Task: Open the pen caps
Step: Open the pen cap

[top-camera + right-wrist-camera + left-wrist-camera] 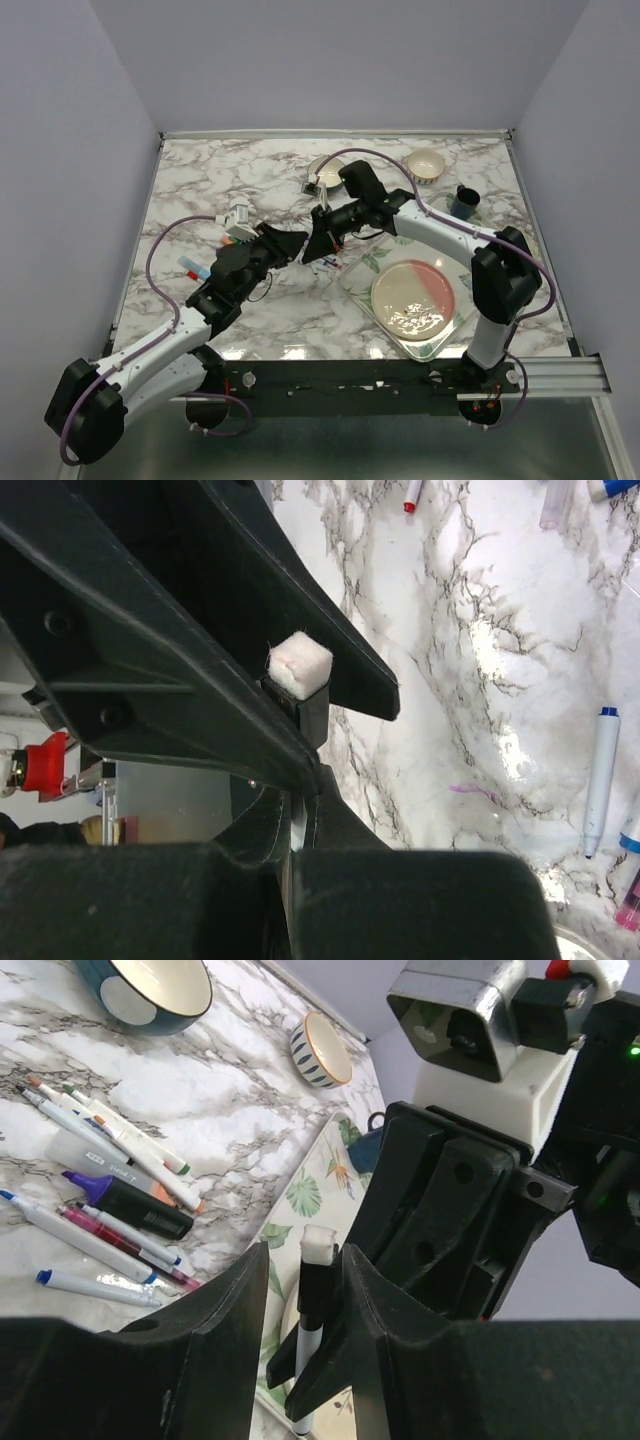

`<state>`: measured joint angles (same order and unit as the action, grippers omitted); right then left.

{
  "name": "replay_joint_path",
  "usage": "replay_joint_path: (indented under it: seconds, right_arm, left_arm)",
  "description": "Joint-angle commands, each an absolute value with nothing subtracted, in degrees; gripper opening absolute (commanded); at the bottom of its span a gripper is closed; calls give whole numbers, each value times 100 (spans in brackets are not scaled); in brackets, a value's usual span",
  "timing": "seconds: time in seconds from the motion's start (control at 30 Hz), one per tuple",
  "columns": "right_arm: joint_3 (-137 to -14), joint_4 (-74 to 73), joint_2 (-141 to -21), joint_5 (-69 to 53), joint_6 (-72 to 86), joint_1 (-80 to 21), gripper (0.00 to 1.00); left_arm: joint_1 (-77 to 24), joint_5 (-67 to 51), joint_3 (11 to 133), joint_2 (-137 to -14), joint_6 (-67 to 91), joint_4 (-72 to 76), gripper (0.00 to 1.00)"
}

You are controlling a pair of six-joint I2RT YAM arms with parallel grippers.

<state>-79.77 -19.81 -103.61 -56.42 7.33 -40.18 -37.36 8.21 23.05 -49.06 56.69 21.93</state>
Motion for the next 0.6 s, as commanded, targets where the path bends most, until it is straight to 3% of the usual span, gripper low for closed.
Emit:
replay_joint_path:
  seconds: [0.0, 0.03, 0.13, 0.17, 0.33, 0.57]
  right_arm:
    - [-8147, -2083, -10389, -5801, 589, -4043, 1]
    - [-8147, -2083, -10389, -5809, 589, -4052, 1]
    - [-8147, -2101, -10389, -5810, 554, -4052, 1]
    - [-8147, -2109, -10397, -5810, 545, -4052, 1]
    - [-8156, -2197, -10485, -5845, 519, -4061, 1]
    - [-8218, -2320, -10556, -5827, 449, -4131, 1]
  left_arm:
    - [-3762, 624, 2566, -5089, 5458, 2136, 41]
    - [-3762, 607, 2584, -5115, 5458, 2136, 40]
    - [-3718, 641, 2785, -5220, 5397, 1953, 14]
    - [-3674, 729, 2899, -5229, 5388, 1751, 0]
    - [-2658, 1125, 4015, -5151, 4940, 372, 0]
    - [-1574, 879, 4790, -5440, 4377, 18, 0]
